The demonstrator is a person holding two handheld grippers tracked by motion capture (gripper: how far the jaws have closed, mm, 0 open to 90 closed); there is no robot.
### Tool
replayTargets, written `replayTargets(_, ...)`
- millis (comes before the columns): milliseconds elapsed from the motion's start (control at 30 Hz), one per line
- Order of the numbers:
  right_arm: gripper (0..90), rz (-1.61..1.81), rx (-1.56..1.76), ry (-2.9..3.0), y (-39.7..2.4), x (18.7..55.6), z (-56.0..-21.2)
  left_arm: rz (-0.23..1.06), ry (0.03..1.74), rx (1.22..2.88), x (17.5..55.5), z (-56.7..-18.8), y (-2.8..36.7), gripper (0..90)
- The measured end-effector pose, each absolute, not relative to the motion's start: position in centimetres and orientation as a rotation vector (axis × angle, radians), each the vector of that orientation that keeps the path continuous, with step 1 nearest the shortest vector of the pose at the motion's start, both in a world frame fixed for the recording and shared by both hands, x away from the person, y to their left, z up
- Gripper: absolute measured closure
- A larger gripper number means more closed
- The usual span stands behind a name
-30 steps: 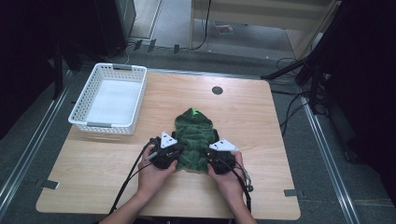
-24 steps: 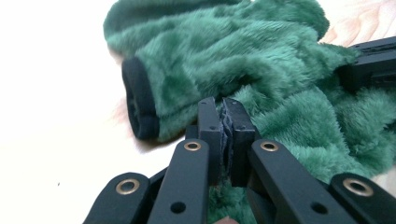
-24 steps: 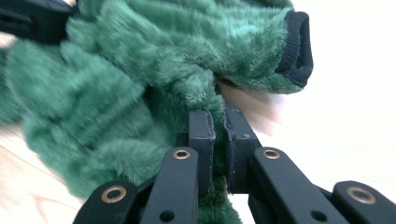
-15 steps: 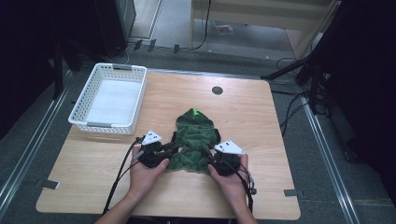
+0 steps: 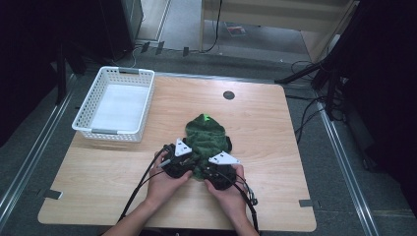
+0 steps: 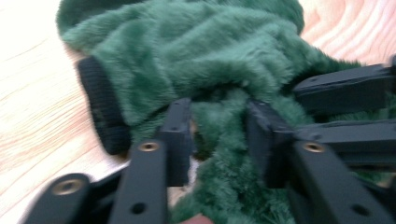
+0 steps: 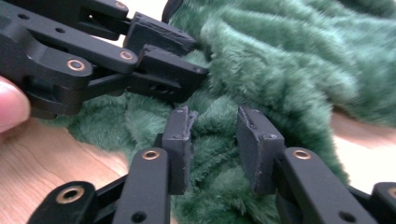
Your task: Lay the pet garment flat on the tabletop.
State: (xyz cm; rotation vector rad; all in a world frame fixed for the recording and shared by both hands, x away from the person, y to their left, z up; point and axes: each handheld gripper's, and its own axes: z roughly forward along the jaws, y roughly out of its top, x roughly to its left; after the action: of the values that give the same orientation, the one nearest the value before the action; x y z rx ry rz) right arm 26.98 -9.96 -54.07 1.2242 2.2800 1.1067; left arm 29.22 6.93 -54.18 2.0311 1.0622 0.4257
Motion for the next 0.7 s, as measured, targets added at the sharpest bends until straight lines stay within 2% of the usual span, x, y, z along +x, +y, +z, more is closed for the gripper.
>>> replayTargets(67, 72.6, 1.084, 1.214, 2.288, -9.8, 27.0, -54.2, 0.428, 1.069, 2.016, 29.3, -54.0, 7.2, 77.8)
replayTargets(167, 78.7, 1.068, 1.226, 2.305, -10.0, 27.1, -54.2, 0.433, 1.097, 1.989, 29.5, -53.8, 7.7, 84.9)
replayTargets(233, 81.2, 1.058, 1.23, 2.317, -10.2, 27.1, -54.2, 0.463, 1.117, 1.979, 29.8, -53.6, 8.4, 87.0)
replayTargets(400, 82.1, 1.041, 1.23, 2.35, -11.0, 27.2, -54.0, 0.424, 1.113, 1.979, 29.8, -53.7, 9.0, 87.4)
replayTargets(467, 80.6, 1.041, 1.238, 2.353, -11.2, 27.3, -53.9, 0.392, 1.113, 1.96, 29.7, -53.8, 9.1, 85.6)
replayTargets(500, 76.9, 1.054, 1.238, 2.363, -11.4, 27.3, -53.8, 0.362, 1.095, 1.957, 29.7, -53.8, 9.2, 82.6)
replayTargets(533, 76.9, 1.054, 1.238, 2.363, -11.4, 27.3, -53.8, 0.362, 1.095, 1.957, 29.7, -53.8, 9.2, 76.3)
replayTargets(567, 67.6, 1.107, 1.198, 2.404, -11.7, 27.2, -53.4, 0.247, 1.045, 1.966, 29.6, -54.0, 9.0, 67.0)
replayTargets(633, 65.6, 1.174, 1.152, 2.404, -12.4, 27.0, -52.5, 0.282, 1.001, 1.998, 29.0, -54.0, 8.9, 61.4)
replayTargets(700, 65.4, 1.271, 1.183, 2.34, -13.6, 27.3, -51.2, 0.264, 1.012, 1.969, 28.7, -54.0, 9.4, 56.9)
